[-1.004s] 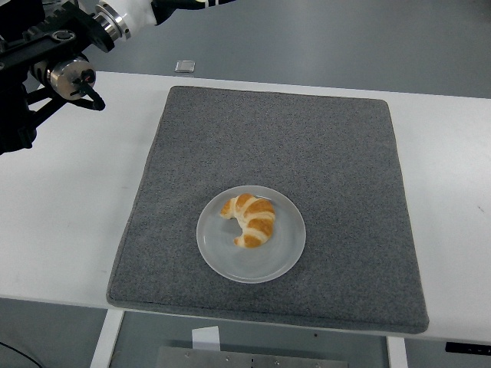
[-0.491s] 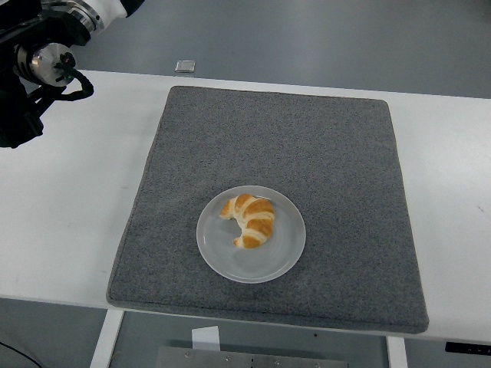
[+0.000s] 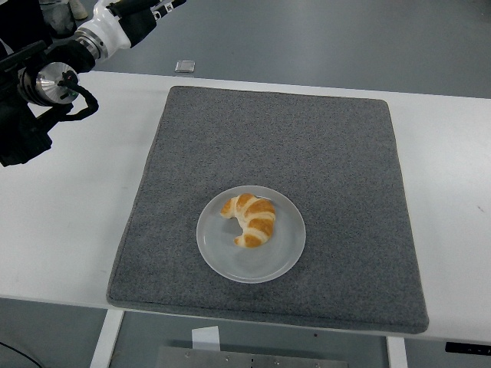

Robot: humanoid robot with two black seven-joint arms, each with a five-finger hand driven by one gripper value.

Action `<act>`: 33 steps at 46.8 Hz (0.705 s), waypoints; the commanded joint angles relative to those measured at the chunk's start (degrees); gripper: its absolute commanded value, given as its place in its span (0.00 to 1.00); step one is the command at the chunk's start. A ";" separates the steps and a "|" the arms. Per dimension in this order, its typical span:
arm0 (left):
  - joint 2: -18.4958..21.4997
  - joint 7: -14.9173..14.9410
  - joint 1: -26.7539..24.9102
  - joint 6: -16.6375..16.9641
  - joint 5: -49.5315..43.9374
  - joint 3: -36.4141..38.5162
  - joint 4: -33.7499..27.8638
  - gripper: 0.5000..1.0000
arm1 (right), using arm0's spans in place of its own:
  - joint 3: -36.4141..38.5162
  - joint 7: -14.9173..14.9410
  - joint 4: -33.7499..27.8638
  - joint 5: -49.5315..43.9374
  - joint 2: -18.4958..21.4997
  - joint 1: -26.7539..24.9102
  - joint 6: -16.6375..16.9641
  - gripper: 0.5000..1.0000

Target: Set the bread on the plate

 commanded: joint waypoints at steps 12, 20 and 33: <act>-1.88 -4.65 3.18 -2.69 0.29 0.00 0.42 0.98 | -0.03 0.00 0.00 0.00 0.00 0.00 -0.05 0.90; -2.32 -10.72 3.61 -2.69 5.81 0.09 0.15 0.98 | -0.03 0.00 0.00 -0.09 0.00 0.00 0.04 0.90; -3.02 -12.92 4.93 -2.61 10.31 -0.09 0.07 0.98 | -0.03 0.00 0.00 -0.01 0.00 0.00 0.04 0.90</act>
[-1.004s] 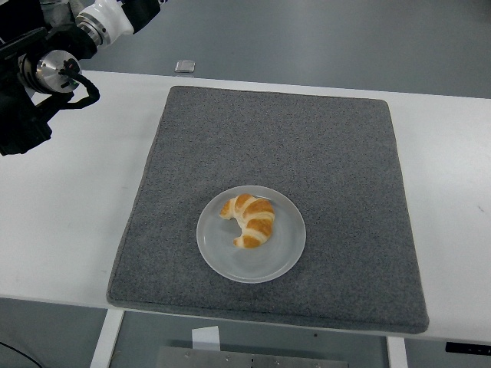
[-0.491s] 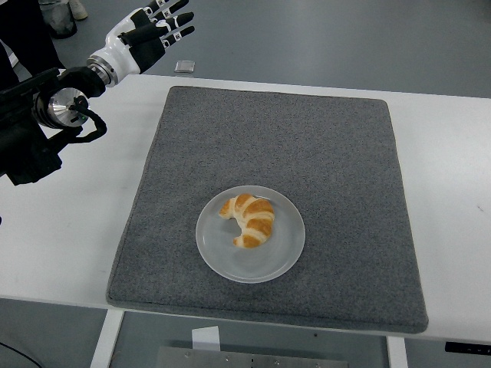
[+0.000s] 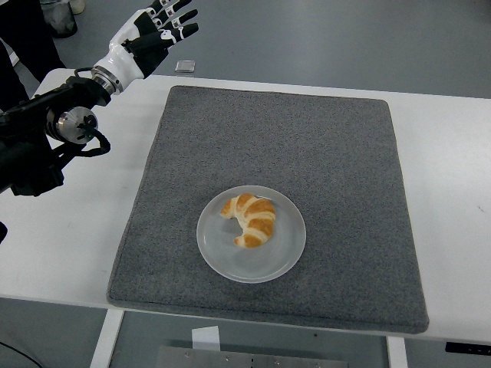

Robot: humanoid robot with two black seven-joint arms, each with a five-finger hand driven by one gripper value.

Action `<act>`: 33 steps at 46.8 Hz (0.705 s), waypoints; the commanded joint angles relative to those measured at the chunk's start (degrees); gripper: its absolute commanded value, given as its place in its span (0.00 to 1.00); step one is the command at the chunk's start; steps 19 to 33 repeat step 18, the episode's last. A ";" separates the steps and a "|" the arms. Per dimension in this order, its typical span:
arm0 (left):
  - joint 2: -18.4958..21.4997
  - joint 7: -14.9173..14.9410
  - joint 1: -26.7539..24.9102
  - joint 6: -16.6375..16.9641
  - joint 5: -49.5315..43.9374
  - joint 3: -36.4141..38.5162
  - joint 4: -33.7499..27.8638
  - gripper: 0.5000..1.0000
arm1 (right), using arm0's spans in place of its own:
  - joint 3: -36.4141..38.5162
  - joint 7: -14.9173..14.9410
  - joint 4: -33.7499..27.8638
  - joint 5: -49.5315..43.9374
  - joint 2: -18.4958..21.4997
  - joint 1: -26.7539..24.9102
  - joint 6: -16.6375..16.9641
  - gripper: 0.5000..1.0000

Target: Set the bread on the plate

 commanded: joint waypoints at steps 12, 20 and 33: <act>0.00 0.00 0.28 0.01 -0.01 -0.09 -0.03 0.98 | -0.04 0.00 0.00 -0.02 0.00 0.00 0.00 0.90; 0.00 0.08 0.37 0.01 -0.01 -0.09 -0.03 0.98 | -0.21 0.17 0.00 -0.46 0.00 0.00 -0.08 0.90; 0.00 0.08 0.37 0.01 -0.01 -0.09 -0.03 0.98 | -0.21 0.17 0.00 -0.46 0.00 0.00 -0.08 0.90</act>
